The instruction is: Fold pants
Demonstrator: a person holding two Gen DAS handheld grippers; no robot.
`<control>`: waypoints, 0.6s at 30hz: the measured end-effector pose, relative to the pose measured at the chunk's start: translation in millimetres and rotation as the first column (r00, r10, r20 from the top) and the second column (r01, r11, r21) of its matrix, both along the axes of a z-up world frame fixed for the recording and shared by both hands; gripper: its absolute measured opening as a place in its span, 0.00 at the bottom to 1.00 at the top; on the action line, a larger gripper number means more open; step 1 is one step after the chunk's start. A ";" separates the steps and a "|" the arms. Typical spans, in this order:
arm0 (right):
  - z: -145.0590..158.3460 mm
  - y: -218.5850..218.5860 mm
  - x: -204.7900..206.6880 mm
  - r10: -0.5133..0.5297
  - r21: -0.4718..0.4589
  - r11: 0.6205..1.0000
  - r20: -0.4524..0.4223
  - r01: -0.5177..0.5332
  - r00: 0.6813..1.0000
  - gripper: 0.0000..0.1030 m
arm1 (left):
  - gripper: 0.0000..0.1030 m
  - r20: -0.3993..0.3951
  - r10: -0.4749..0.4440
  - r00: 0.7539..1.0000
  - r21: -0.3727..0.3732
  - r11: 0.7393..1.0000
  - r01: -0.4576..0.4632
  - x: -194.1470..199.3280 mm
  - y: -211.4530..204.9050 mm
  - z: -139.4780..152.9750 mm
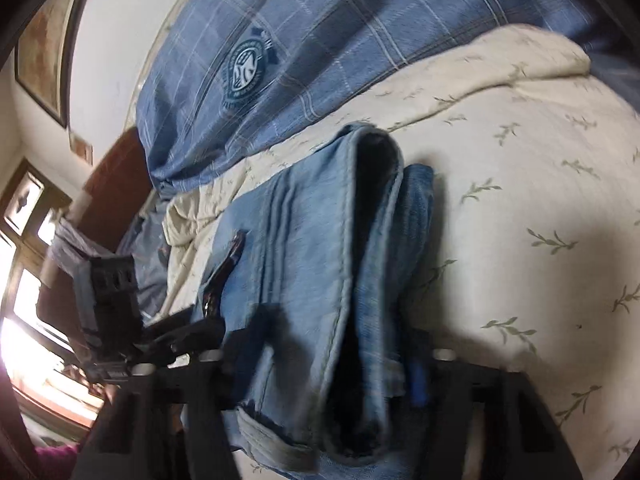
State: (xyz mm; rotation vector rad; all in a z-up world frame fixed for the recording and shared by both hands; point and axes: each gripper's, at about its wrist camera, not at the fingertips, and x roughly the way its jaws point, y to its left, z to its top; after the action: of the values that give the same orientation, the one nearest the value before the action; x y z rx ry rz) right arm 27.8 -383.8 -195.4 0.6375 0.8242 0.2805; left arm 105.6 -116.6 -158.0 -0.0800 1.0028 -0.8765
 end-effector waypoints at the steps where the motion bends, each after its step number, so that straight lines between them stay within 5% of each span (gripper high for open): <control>1: 2.7 1.8 -0.2 0.001 -0.005 1.000 0.000 -0.001 1.000 0.42 | 0.80 0.010 0.001 1.000 -0.004 1.000 -0.001 -0.9 -0.5 3.1; 9: 31.1 19.0 -12.4 0.009 -0.071 0.997 0.073 -0.004 0.997 0.34 | 0.73 0.079 0.006 0.997 -0.021 1.000 -0.004 -10.4 5.1 33.3; 18: 71.9 45.9 -18.7 0.021 0.002 1.000 0.232 -0.022 0.972 0.34 | 0.73 0.198 0.113 0.974 -0.090 0.991 -0.096 -17.4 48.0 94.2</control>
State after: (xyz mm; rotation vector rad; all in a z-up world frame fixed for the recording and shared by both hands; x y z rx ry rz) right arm 9.1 -338.0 -123.5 0.5875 0.6059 0.3695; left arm 88.3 -68.6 -63.8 -0.1078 0.7662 -0.8105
